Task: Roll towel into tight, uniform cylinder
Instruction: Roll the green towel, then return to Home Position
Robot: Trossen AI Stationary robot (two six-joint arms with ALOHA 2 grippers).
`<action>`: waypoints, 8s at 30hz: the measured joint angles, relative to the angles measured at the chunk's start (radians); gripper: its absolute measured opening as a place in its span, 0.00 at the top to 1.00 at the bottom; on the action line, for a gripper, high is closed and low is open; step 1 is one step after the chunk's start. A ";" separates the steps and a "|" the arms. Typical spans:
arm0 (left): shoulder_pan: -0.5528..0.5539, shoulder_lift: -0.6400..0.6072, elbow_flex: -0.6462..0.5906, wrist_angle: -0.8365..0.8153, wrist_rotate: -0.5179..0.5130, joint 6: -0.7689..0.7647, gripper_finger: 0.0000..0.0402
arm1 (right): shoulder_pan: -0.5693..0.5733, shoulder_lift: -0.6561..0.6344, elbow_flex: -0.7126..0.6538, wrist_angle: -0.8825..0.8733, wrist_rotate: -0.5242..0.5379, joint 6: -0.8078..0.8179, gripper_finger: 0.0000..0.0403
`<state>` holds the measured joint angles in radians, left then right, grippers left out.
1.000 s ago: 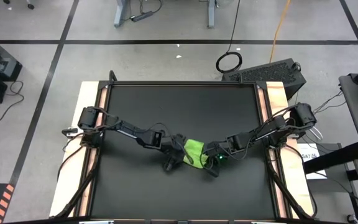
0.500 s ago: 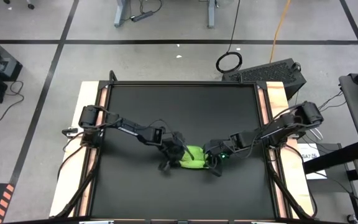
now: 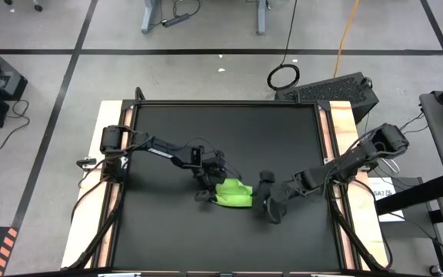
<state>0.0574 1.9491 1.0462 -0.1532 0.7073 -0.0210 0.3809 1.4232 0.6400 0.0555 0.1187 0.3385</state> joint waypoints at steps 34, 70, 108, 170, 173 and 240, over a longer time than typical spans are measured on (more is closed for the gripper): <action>0.060 0.084 0.006 -0.017 0.211 -0.145 0.95 | 0.052 0.319 0.011 0.145 0.303 -0.080 0.46; -0.192 -0.233 -0.011 -0.077 -0.455 0.404 0.41 | -0.221 0.330 0.009 0.163 -0.448 0.268 0.98; -0.093 -0.072 -0.160 0.207 -0.335 0.032 0.93 | -0.297 0.313 0.007 0.172 -0.564 0.300 0.89; 0.052 -0.326 -0.150 -0.055 -0.214 0.037 0.34 | -0.228 0.332 0.010 0.217 -0.144 -0.027 0.79; 0.016 -0.346 -0.150 -0.016 -0.254 0.056 0.34 | -0.235 0.333 0.009 0.233 -0.165 -0.036 0.71; 0.276 -1.657 -1.039 0.195 -0.593 -0.498 0.51 | -0.321 -1.318 -0.594 -0.080 0.175 0.137 0.66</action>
<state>0.3336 0.2920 0.0071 0.0416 0.1140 -0.5189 0.0597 0.1055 0.0455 -0.0246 0.2938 0.4752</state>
